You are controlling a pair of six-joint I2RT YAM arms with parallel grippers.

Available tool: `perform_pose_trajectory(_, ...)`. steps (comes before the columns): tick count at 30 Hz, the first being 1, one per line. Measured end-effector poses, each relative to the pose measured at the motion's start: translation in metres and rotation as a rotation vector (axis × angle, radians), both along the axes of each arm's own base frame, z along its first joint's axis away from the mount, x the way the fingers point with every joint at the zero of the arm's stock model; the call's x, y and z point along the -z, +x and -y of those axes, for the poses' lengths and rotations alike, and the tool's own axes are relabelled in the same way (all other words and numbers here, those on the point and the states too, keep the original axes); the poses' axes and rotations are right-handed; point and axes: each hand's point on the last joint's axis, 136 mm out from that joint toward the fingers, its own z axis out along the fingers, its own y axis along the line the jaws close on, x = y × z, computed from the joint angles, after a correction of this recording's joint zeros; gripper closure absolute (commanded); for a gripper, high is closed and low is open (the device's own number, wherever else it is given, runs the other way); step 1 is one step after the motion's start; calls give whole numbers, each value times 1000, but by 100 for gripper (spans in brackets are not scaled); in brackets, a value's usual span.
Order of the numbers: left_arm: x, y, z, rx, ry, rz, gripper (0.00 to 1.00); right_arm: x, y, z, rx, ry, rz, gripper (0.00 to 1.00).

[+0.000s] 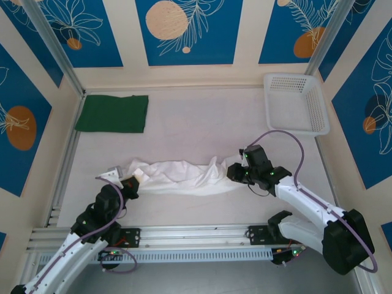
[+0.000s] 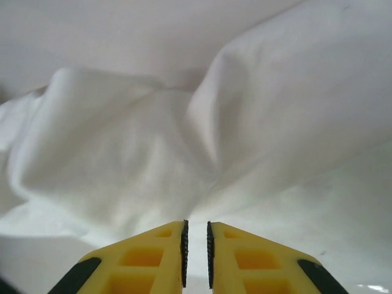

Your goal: Fold and stack the t-shirts

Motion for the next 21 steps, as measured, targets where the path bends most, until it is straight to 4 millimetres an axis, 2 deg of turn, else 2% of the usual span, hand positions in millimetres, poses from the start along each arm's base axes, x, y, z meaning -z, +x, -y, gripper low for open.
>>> perform_pose_trajectory(1, 2, -1, -2, -9, -1, -7, 100, -4, -2, -2, -11, 15, 3, 57)
perform_pose_trajectory(2, 3, -2, -4, -20, -6, -12, 100, -6, -3, -1, -2, 19, -1, 47)
perform_pose_trajectory(3, 5, -3, -7, -36, -9, -19, 100, -8, -4, 2, 11, 10, -10, 41)
perform_pose_trajectory(6, 8, -5, -15, -87, -22, -34, 100, -21, 6, 13, 67, -27, -19, 34)
perform_pose_trajectory(9, 16, -7, -24, -134, -19, -63, 100, -40, 28, 13, 87, -56, -11, 30)
perform_pose_trajectory(12, 20, -9, -30, -172, -20, -84, 100, -47, 57, 0, 64, -102, -33, 30)
perform_pose_trajectory(16, 26, -12, -37, -214, -16, -107, 98, -27, 84, -27, -6, -178, -106, 28)
perform_pose_trajectory(21, 27, -12, -42, -243, -14, -110, 97, 8, 85, -65, -135, -272, -199, 32)
